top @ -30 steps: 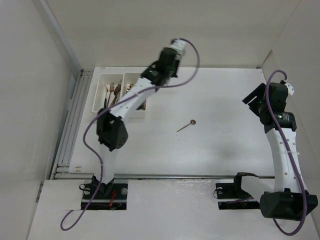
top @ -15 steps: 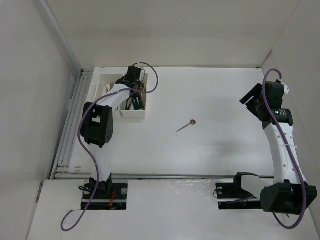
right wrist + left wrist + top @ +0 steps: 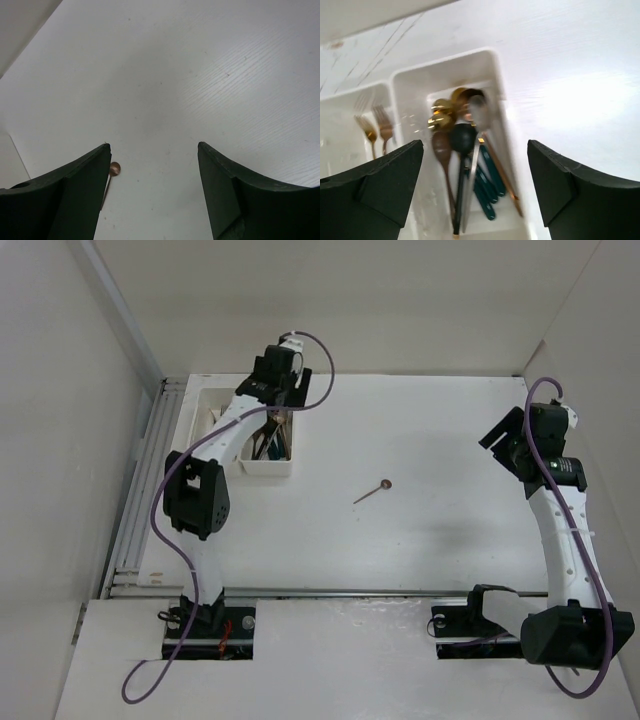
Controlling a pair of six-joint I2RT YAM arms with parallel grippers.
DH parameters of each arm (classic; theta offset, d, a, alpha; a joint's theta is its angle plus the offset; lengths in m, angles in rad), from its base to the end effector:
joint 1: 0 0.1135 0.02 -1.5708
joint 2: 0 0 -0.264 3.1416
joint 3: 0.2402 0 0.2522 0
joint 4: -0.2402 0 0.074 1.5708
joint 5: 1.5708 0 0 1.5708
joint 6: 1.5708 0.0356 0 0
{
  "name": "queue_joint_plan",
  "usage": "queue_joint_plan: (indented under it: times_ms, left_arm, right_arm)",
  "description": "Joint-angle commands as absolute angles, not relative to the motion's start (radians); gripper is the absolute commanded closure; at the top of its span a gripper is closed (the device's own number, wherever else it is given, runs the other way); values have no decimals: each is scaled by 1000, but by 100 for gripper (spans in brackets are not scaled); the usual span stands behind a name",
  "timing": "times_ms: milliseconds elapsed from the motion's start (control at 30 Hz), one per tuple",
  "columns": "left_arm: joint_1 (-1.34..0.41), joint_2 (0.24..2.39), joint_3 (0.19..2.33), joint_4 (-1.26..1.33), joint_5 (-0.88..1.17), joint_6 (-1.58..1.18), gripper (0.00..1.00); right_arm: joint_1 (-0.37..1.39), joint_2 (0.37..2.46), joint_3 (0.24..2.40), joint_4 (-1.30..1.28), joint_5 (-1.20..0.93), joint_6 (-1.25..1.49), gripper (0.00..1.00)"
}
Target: Sort the eating utensils into containers
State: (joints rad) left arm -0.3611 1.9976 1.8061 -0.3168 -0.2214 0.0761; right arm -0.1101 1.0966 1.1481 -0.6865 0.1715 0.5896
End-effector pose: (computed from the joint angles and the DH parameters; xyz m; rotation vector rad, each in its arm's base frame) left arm 0.4482 -0.1609 0.3132 0.3157 2.0417 0.0548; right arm 0.2268 -0.0312 0.3562 0.8416 2.0285 0.0801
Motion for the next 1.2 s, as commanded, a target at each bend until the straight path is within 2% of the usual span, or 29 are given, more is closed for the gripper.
queue_joint_plan:
  times_ms: [0, 133, 333, 600, 767, 833, 900, 933, 967, 1167]
  left_arm:
    - [-487, 1891, 1830, -298, -142, 188, 17]
    - [-662, 1916, 1792, -406, 27, 365, 18]
    - [-859, 2049, 1718, -515, 40, 465, 20]
    - [-870, 2252, 1844, -571, 64, 383, 22]
    - [-870, 2325, 1853, -609, 136, 364, 32]
    - [-870, 2326, 1853, -618, 167, 364, 44]
    - [-870, 2335, 1853, -618, 210, 364, 64]
    - [-870, 2335, 1853, -618, 222, 364, 97]
    - [-870, 2335, 1853, -627, 222, 364, 100]
    - [-807, 2304, 1881, -606, 308, 275, 100]
  right_arm:
    - [-104, 1085, 1177, -641, 140, 569, 25]
    - [-104, 1085, 1177, -641, 127, 560, 25]
    - [-104, 1065, 1157, -632, 118, 551, 25]
    - [-104, 1037, 1138, -632, 109, 551, 25]
    - [-104, 1026, 1129, -632, 118, 542, 25]
    - [-104, 1017, 1129, -632, 118, 541, 25]
    - [-104, 1017, 1129, -632, 127, 541, 25]
    - [-104, 1017, 1129, -632, 127, 541, 25]
    - [-104, 1017, 1129, -632, 127, 541, 25]
    - [-104, 1017, 1147, -632, 137, 541, 25]
